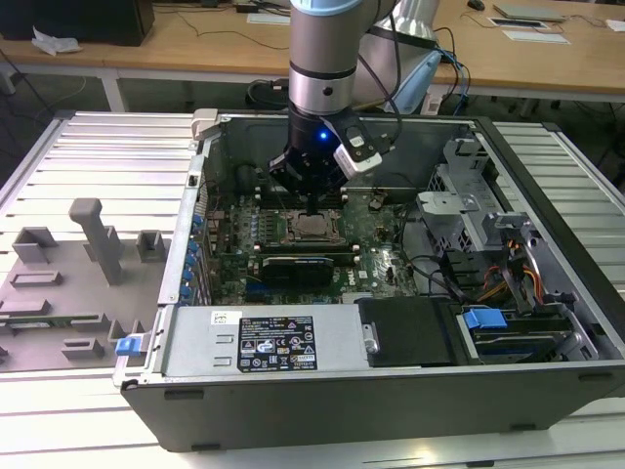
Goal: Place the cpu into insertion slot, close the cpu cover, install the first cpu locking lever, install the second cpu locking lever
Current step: 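Install the first cpu locking lever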
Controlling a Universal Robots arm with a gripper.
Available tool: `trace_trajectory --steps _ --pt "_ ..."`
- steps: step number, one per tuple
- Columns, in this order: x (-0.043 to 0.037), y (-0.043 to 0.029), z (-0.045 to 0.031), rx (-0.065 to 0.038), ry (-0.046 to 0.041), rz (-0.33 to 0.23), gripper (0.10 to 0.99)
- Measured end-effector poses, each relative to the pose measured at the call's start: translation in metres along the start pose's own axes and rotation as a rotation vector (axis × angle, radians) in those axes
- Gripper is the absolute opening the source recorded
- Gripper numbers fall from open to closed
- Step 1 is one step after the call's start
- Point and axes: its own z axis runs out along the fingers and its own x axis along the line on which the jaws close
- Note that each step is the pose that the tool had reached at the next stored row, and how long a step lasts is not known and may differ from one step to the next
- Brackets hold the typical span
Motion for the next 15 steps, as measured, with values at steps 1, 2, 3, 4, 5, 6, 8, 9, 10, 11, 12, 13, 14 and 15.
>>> trace_trajectory --steps 1,2,3,4,5,6,8,9,10,11,12,13,14,15 --pt "0.0 0.0 0.0 0.0 0.0 0.0 0.106" --pt "0.0 0.0 0.0 0.0 0.0001 0.0 0.106" --pt "0.0 0.0 0.0 0.0 0.0001 0.0 0.106" --pt "0.0001 0.0 0.0 0.0 0.0001 0.0 0.106" --pt "0.0006 0.0001 0.0 0.0 0.0001 0.0 0.106" --pt "0.002 0.0002 0.0 0.0 -0.0001 0.0 0.106" --pt "0.0049 0.0004 0.0 0.0 -0.0003 0.0 0.106" --pt "0.0089 0.0007 -0.0001 0.0 -0.0007 0.0 0.106" --pt "0.0156 0.0012 -0.0002 0.001 -0.0015 0.0 0.106" --pt "0.019 0.0015 -0.0002 0.001 -0.0018 0.0 0.106" --pt "0.021 0.0017 -0.0002 0.0 -0.0019 0.0 0.106" --pt "0.0215 0.0018 -0.0002 0.001 -0.0018 0.0 0.106" --pt "0.0216 0.0017 -0.0009 0.001 -0.0017 0.0 0.106" --pt "0.0216 0.0017 -0.0029 0.001 -0.002 0.0 0.106"
